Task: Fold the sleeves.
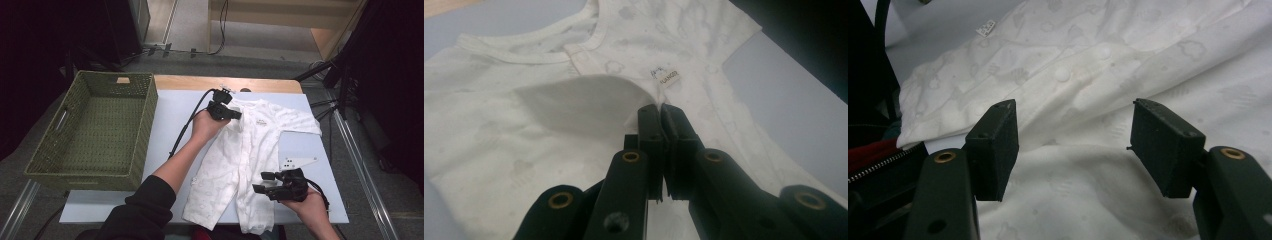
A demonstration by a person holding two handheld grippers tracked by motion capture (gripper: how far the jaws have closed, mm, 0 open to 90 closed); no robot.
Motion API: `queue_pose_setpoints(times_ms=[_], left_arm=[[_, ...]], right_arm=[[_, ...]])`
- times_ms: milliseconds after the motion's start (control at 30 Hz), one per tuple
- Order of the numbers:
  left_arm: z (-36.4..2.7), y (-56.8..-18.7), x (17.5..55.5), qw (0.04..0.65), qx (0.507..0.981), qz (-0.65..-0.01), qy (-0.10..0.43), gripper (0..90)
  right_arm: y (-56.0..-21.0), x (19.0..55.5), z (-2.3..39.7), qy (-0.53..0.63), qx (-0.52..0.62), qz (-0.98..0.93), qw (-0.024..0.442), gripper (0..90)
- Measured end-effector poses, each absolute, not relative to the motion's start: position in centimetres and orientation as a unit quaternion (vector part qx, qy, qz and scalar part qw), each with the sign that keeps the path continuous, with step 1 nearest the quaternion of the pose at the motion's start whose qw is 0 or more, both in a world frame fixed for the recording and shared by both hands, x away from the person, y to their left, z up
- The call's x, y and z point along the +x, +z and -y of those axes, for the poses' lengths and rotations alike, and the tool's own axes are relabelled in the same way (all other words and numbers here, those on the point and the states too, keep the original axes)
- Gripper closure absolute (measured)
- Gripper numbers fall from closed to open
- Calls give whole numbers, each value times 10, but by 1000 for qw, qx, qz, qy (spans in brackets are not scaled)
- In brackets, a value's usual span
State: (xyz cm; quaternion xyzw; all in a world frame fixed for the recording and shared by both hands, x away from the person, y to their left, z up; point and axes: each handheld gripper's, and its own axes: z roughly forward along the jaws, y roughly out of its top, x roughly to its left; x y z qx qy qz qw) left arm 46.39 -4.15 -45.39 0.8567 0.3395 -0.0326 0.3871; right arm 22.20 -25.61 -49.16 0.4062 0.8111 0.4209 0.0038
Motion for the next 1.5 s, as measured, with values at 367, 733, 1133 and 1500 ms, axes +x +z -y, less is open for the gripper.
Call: queue_pose_setpoints(times_ms=[367, 733, 1133, 1500], left_arm=[[57, -460, 464, 407, 848, -334, -60, 744], [47, -458, 458, 411, 851, -320, -70, 447], [22, -458, 445, 415, 847, -325, -66, 392], [1, -458, 432, 412, 850, -323, -54, 387]], right_arm=[[-492, 217, 263, 422, 417, -805, 12, 341], [-492, 219, 265, 422, 423, -802, 17, 342], [-491, 222, 270, 423, 431, -797, 21, 339], [-492, 227, 273, 427, 438, -790, 25, 338]])
